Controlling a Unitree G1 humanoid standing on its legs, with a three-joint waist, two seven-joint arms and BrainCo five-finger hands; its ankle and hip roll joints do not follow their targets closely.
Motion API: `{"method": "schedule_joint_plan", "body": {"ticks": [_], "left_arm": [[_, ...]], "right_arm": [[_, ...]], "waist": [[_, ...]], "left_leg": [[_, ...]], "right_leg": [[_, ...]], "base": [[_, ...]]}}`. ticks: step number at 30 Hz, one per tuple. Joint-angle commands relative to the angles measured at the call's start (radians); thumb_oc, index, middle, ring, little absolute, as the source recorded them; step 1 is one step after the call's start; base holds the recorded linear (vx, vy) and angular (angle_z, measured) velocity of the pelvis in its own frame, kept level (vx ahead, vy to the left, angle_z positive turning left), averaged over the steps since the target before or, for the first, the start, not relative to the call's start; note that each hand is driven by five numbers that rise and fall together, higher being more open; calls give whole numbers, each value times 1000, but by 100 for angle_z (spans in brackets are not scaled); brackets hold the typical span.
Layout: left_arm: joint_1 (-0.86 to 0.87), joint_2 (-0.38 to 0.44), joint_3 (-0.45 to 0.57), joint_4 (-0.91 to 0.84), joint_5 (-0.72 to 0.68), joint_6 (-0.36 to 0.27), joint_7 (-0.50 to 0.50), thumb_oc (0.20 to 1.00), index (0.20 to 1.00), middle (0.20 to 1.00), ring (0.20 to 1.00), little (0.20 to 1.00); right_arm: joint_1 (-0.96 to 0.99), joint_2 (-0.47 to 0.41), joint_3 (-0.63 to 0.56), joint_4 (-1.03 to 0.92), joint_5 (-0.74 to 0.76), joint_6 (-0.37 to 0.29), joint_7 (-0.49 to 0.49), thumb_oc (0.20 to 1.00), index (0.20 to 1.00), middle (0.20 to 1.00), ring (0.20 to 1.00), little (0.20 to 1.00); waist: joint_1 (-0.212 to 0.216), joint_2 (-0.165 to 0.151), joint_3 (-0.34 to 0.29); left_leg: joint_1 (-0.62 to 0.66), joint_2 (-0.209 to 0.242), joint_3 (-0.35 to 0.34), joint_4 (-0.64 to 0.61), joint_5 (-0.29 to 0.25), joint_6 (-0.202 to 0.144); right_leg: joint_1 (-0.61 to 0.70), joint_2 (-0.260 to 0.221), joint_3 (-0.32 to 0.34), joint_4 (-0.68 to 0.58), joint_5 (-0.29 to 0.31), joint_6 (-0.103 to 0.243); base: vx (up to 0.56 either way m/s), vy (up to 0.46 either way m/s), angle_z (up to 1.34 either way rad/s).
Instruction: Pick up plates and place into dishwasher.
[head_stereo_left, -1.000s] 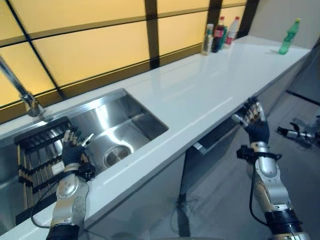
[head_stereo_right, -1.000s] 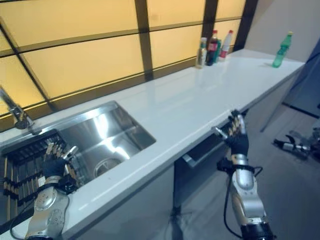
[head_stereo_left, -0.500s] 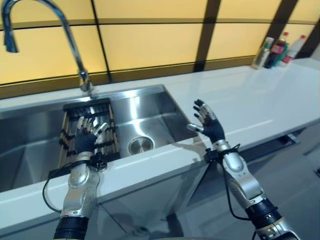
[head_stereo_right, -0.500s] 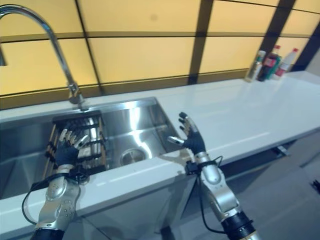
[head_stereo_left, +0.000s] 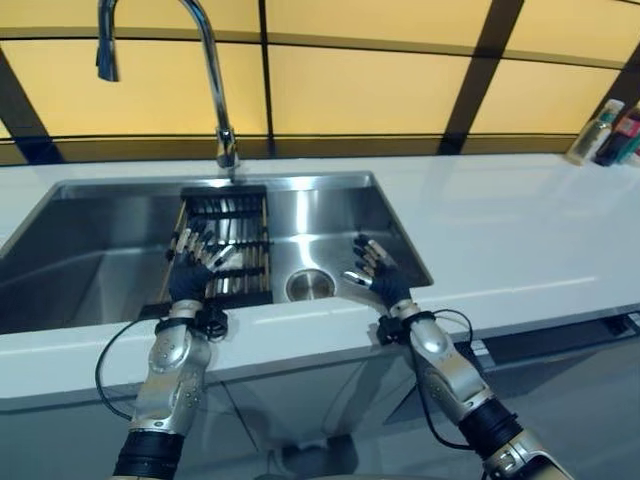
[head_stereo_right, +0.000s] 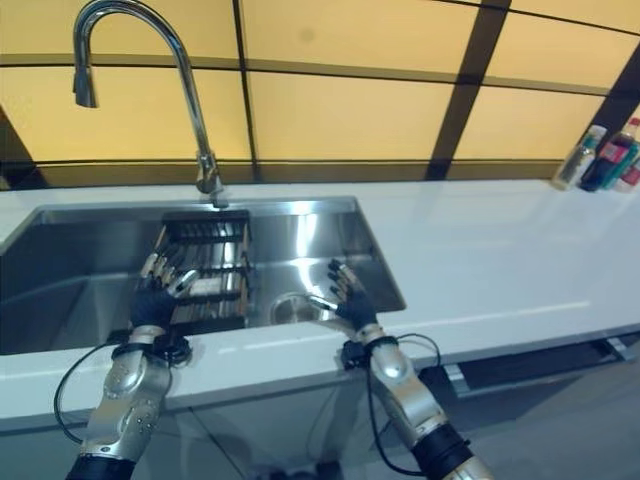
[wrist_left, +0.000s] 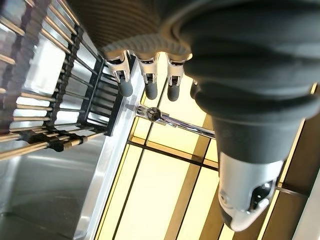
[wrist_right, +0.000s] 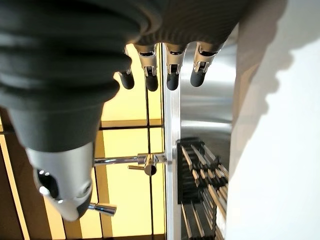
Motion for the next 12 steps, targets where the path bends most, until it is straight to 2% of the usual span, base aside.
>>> {"method": "schedule_joint_plan", "body": {"ticks": [1, 12], "left_arm": [[60, 23, -34, 27, -2, 12, -25, 1000, 1000, 1000, 1000, 1000], [59, 23, -43, 15, -4, 20, -42, 1000, 1000, 1000, 1000, 1000]], "right_arm": [[-44, 28, 9, 21, 39, -51, -5, 1000, 1000, 1000, 1000, 1000], [-30, 29, 11, 8, 48, -78, 1, 1000, 1000, 1000, 1000, 1000]], "waist": [[40, -4, -30], [23, 8, -30]], "left_leg": [[-59, 42, 27, 23, -21, -18], [-56, 51, 37, 13, -10, -19]], "right_leg": [[-46, -39, -6, 60, -45, 4], [-44, -27, 7, 61, -56, 0]], "base": [[35, -32, 2], [21, -36, 1]]}}
